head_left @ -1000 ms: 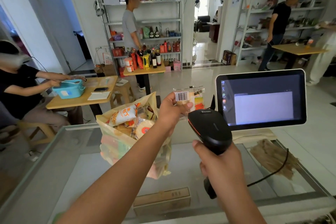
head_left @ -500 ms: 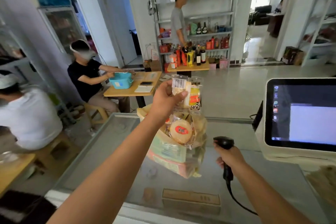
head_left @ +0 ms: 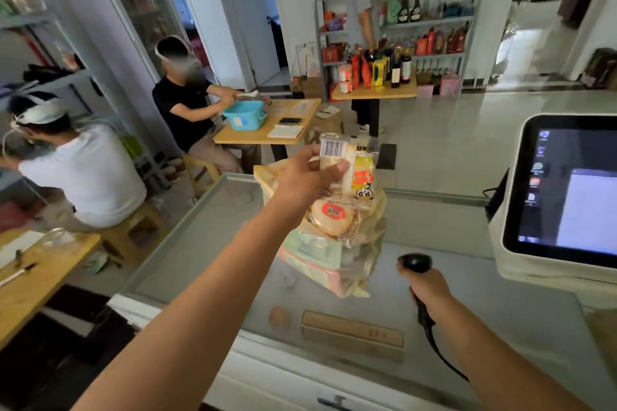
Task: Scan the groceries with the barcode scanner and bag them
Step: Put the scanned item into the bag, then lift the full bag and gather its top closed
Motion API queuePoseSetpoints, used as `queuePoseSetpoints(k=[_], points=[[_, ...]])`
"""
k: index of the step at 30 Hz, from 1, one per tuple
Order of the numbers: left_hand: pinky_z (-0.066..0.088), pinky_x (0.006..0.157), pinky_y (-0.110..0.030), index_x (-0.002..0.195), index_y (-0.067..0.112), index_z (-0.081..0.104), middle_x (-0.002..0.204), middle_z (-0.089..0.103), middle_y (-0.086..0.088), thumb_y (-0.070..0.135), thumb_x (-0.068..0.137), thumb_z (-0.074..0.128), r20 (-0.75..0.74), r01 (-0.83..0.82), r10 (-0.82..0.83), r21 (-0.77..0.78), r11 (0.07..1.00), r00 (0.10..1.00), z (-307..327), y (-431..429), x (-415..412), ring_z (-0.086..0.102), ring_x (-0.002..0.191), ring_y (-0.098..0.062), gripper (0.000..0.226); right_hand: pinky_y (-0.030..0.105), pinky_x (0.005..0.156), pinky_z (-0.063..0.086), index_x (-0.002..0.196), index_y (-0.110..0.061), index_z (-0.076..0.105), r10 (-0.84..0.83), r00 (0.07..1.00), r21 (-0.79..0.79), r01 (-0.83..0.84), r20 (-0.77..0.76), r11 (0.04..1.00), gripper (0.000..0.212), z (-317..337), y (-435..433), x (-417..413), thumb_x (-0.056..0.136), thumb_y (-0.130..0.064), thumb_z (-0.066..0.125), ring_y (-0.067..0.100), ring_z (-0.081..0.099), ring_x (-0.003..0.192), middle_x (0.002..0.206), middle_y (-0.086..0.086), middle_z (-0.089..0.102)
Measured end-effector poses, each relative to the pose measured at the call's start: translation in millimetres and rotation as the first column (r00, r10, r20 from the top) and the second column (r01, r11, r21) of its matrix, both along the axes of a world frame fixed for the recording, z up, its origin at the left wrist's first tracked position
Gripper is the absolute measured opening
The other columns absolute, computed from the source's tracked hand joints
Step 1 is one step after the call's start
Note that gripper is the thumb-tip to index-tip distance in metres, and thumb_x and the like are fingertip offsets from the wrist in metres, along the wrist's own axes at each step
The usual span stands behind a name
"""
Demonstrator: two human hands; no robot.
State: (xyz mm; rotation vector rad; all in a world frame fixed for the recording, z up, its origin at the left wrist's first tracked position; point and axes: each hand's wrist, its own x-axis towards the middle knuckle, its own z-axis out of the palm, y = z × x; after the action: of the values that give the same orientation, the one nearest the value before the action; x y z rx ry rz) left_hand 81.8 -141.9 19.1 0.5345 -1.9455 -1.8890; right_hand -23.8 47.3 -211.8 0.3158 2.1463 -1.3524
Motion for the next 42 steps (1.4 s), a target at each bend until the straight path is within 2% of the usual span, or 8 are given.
queuePoseSetpoints(k=[8,16,20,25,30,33,37,42], points=[[0.059,0.086,-0.045,0.124,0.003,0.058,0.113,0.072,-0.018,0.009,0.087,0.074,0.209,0.277,-0.297,0.120,0.953,0.932,-53,64,-12,0.072,0.099,-0.033,0.041,0.037,0.069,0.052,0.138,-0.001,0.025,-0.138,0.990,-0.081,0.135,-0.034,0.988,0.083,-4,16,-8,0.078,-0.032,0.075,0.028,0.062,0.076,0.105,0.022,0.066],[0.059,0.069,-0.030,0.125,0.004,0.059,0.115,0.071,-0.017,0.005,0.090,0.068,0.235,0.415,-0.440,0.148,0.898,0.867,-56,60,-19,0.072,0.096,-0.028,0.037,0.034,0.082,0.044,0.139,-0.007,0.033,0.022,0.980,0.128,0.003,-0.196,0.992,0.073,6,39,14,0.085,-0.040,0.069,0.032,0.059,0.108,0.123,0.015,0.057],[0.059,0.084,-0.040,0.123,0.003,0.058,0.117,0.070,-0.018,0.002,0.090,0.068,0.174,0.484,-0.495,0.104,0.869,0.851,-42,50,-20,0.070,0.103,-0.032,0.034,0.042,0.093,0.047,0.135,-0.014,0.043,-0.063,0.874,0.269,0.216,-0.481,0.939,0.063,33,35,31,0.087,-0.048,0.064,0.032,0.057,0.113,0.123,0.012,0.059],[0.056,0.071,-0.034,0.121,0.005,0.060,0.106,0.074,-0.007,0.007,0.090,0.070,0.006,0.404,-0.410,-0.191,0.895,0.912,3,0,-24,0.070,0.088,-0.021,0.033,0.036,0.065,0.054,0.110,-0.017,0.061,-0.252,0.652,-0.140,0.219,-0.715,0.966,0.034,119,-20,47,0.094,-0.046,0.054,0.021,0.063,0.070,0.082,-0.004,0.063],[0.058,0.085,-0.050,0.113,0.006,0.062,0.100,0.075,-0.005,0.012,0.087,0.074,-0.033,0.264,-0.301,-0.397,0.879,0.953,25,-58,-34,0.072,0.092,-0.024,0.029,0.038,0.080,0.050,0.111,-0.011,0.059,0.226,0.681,0.344,0.041,-0.696,0.938,0.059,161,-93,42,0.087,-0.064,0.051,0.029,0.058,0.102,0.105,0.010,0.061],[0.057,0.084,-0.049,0.114,0.007,0.061,0.098,0.074,-0.001,0.012,0.089,0.073,-0.020,0.244,-0.273,-0.392,0.887,0.962,21,-73,-35,0.072,0.088,-0.020,0.028,0.033,0.070,0.045,0.093,-0.015,0.061,0.326,0.729,0.516,0.044,-0.602,0.855,0.030,165,-106,40,0.093,-0.043,0.052,0.031,0.058,0.101,0.095,0.007,0.055],[0.059,0.077,-0.043,0.123,0.016,0.054,0.097,0.073,0.005,0.022,0.091,0.071,0.001,0.234,-0.261,-0.444,0.865,0.965,15,-84,-43,0.072,0.081,-0.016,0.037,0.032,0.067,0.040,0.100,-0.011,0.064,0.145,0.674,0.427,0.273,-0.724,0.862,0.017,193,-98,29,0.095,-0.010,0.047,0.031,0.060,0.096,0.097,0.008,0.061],[0.060,0.075,-0.045,0.127,0.028,0.048,0.108,0.071,0.002,0.034,0.095,0.064,0.117,0.267,-0.247,-0.596,0.757,0.962,5,-83,-67,0.071,0.085,-0.019,0.037,0.034,0.078,0.053,0.089,-0.016,0.055,-0.146,0.716,0.159,0.341,-0.683,0.927,0.019,237,-92,-5,0.097,-0.021,0.039,0.031,0.068,0.087,0.099,0.013,0.069]])
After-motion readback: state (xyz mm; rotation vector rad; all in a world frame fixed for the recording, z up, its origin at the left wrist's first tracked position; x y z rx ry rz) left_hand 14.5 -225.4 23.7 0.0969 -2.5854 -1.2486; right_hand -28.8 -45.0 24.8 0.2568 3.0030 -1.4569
